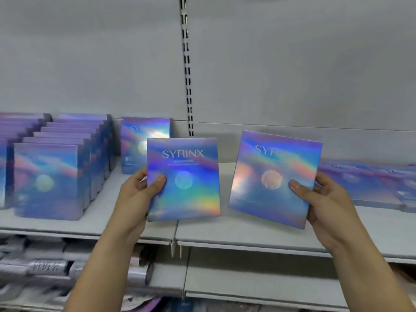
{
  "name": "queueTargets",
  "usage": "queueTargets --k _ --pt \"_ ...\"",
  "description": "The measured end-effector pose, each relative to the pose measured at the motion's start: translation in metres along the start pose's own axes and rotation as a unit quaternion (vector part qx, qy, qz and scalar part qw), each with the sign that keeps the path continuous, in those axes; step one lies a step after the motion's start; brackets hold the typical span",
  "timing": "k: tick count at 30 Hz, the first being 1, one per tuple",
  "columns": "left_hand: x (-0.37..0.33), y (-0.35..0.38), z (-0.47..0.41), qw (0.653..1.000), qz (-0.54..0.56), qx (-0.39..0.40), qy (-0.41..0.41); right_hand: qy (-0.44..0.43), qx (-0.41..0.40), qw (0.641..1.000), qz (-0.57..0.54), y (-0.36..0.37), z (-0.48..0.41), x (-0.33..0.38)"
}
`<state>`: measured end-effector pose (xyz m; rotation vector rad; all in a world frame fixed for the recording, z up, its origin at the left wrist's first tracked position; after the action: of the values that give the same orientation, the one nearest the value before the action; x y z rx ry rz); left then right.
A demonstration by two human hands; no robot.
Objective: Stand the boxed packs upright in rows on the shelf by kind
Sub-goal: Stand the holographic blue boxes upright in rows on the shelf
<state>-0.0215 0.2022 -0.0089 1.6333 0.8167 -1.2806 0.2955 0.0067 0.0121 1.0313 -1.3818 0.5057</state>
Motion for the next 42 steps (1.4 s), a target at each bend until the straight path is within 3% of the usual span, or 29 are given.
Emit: queueTargets --k 9,19,26,32,37,39,42 --pt "-0.032 -0.076 0.027 0.999 -0.027 -0.021 0.023 0.019 0.044 0.999 -0.017 0.083 -0.009 -0.04" --pt "-0.029 -0.138 0.037 0.996 0.031 0.074 -0.032 0.014 0.051 0.998 0.039 0.225 -0.046 -0.093" --pt "-0.023 -0.161 0.03 0.992 0.072 0.093 -0.044 0.017 0.034 0.996 0.083 0.287 -0.079 -0.11" --pt "-0.022 -0.154 0.034 0.99 0.057 0.117 -0.046 -0.079 -0.009 0.968 0.236 0.294 -0.1 -0.121" --pt "-0.018 -0.155 0.036 0.99 0.051 0.126 -0.036 -0.142 -0.103 0.908 0.379 0.287 -0.104 -0.124" --pt "-0.017 -0.157 0.035 0.991 0.051 0.117 -0.037 -0.162 -0.108 0.892 0.409 0.286 -0.107 -0.123" --pt "-0.018 -0.155 0.035 0.991 0.049 0.122 -0.033 -0.164 -0.1 0.894 0.406 0.287 -0.109 -0.122"
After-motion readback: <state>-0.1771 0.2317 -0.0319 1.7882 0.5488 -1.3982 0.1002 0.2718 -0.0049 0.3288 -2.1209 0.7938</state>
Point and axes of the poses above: each hand's wrist, its own z-axis away from the middle knuckle, its own y-axis out of the palm, x = y × z, the point moved 6 cm from there along -z, towards the middle knuckle, and after that the axes turned 6 degrees about x, right-handed, at the moved point
